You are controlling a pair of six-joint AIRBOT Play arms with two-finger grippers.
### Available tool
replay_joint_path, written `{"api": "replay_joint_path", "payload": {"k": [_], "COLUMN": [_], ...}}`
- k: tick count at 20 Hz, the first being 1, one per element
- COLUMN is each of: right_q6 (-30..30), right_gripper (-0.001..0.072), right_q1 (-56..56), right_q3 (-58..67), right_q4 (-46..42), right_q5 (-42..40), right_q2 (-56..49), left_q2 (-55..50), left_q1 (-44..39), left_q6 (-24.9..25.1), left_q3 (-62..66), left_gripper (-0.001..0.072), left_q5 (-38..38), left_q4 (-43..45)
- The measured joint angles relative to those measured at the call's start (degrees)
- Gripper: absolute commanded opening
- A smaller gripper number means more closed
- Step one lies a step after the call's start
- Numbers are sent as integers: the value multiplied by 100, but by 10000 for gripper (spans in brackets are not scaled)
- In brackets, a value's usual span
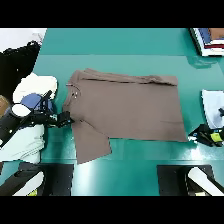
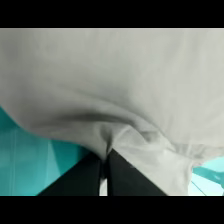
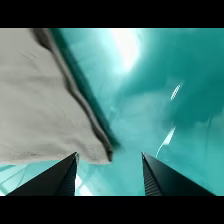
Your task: Fold the shirts.
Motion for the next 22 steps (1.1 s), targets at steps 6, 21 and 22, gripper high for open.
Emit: {"api": "replay_joint_path", "payload": {"k": [6, 21, 22], "right_q6": [-31, 85, 120], "right_gripper": [329, 17, 16], "right_q1": [614, 2330, 2389], "right_q3": [-470, 2004, 2503], "right_q4": [11, -48, -50], "right_q5": [-210, -243, -258], "right_q2": [26, 688, 822], "left_q2": [0, 1032, 1073], "left_q1": [0, 0, 0], "left_q6": [11, -136, -153], "left_q3": [17, 2214, 2747], "left_gripper": [24, 23, 23], "left_q5": [116, -780, -916], "left_q4": [-7, 216, 216]}}
